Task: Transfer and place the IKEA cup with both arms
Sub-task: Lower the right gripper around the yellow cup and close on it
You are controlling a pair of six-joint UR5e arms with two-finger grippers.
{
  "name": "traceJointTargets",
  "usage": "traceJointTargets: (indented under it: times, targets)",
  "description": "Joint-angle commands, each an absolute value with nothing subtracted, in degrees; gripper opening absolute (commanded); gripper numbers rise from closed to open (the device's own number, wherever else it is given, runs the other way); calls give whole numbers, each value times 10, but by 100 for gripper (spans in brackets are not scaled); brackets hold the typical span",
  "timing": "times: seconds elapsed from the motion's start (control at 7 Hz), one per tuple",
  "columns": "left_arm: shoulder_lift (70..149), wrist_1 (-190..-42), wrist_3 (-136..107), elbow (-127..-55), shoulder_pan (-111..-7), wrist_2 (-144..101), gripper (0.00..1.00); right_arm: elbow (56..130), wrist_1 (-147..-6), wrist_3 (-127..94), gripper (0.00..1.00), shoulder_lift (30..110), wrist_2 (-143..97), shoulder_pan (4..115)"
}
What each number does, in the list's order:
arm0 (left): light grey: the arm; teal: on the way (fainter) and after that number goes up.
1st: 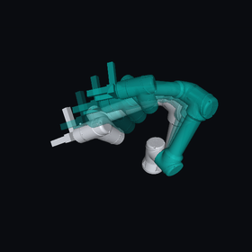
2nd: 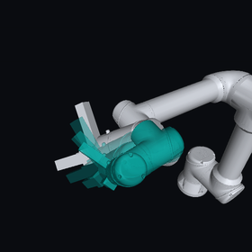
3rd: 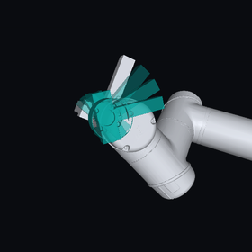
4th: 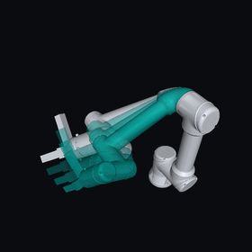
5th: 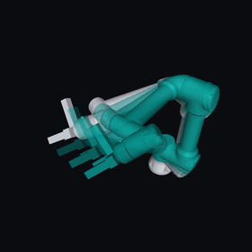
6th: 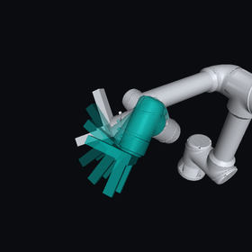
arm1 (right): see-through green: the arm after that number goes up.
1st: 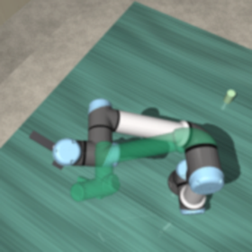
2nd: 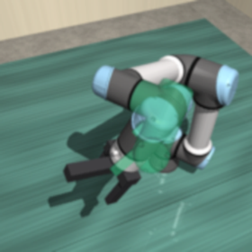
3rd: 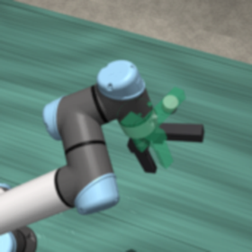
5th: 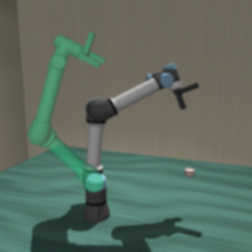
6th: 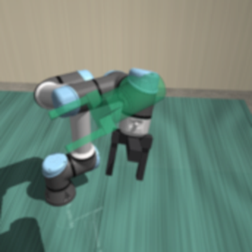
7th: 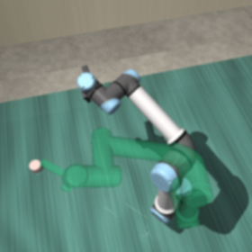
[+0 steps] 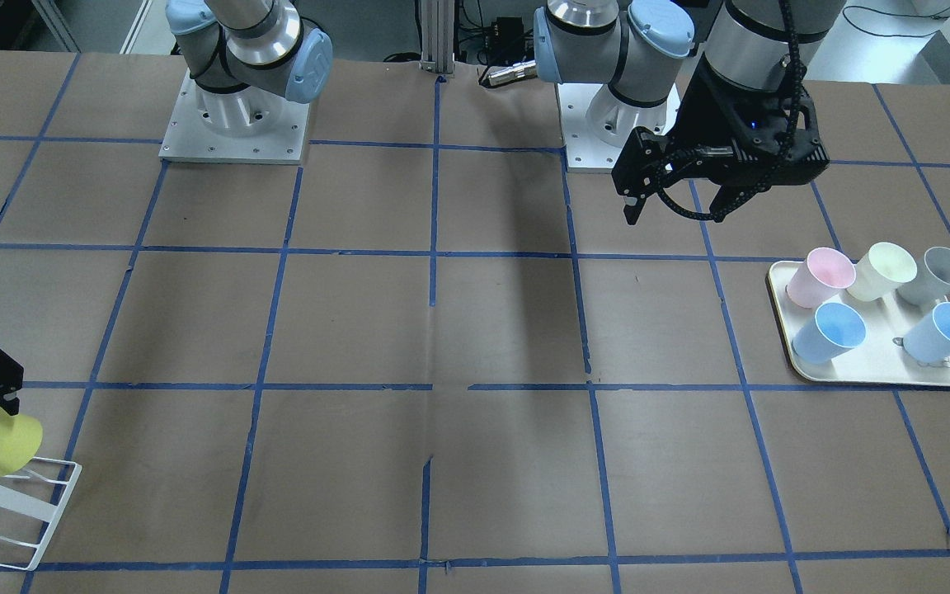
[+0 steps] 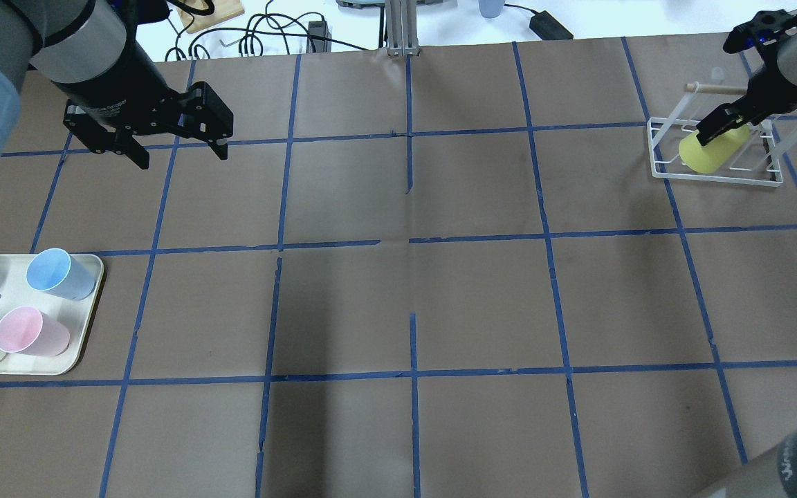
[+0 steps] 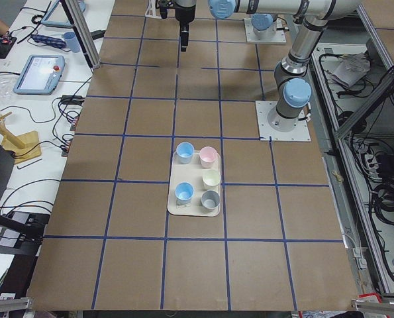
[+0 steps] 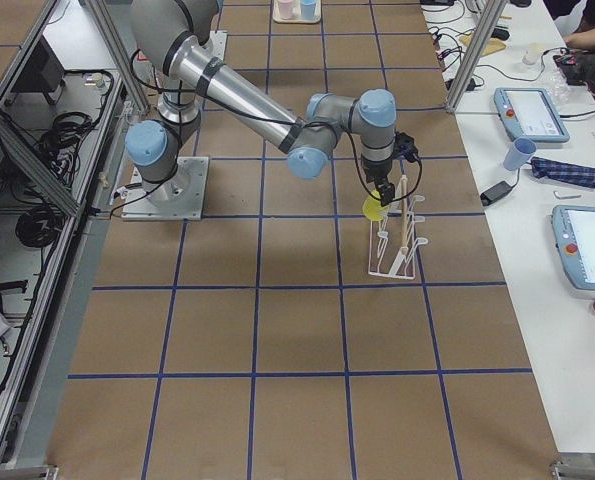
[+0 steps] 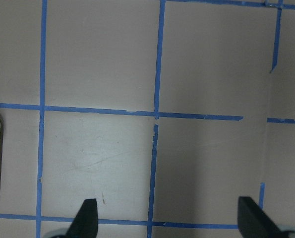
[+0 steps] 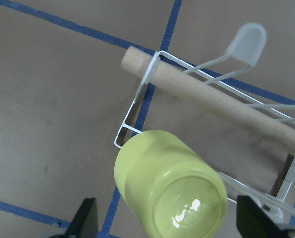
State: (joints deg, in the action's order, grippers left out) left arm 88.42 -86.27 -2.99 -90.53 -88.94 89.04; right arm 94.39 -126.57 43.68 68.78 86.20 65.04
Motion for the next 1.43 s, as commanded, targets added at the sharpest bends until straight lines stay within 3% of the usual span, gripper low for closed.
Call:
traceJointTargets:
  times: [0.0, 0.43, 1.29]
  targets:
    - [884, -863, -30, -905, -889, 890, 100, 943, -1270, 436, 100, 677, 861, 650]
    - [884, -863, -30, -905, -889, 890, 100, 944, -1271, 436, 99, 677, 860, 650]
    - [884, -863, -30, -905, -889, 890, 100, 945, -1264, 435, 78, 677, 864, 650]
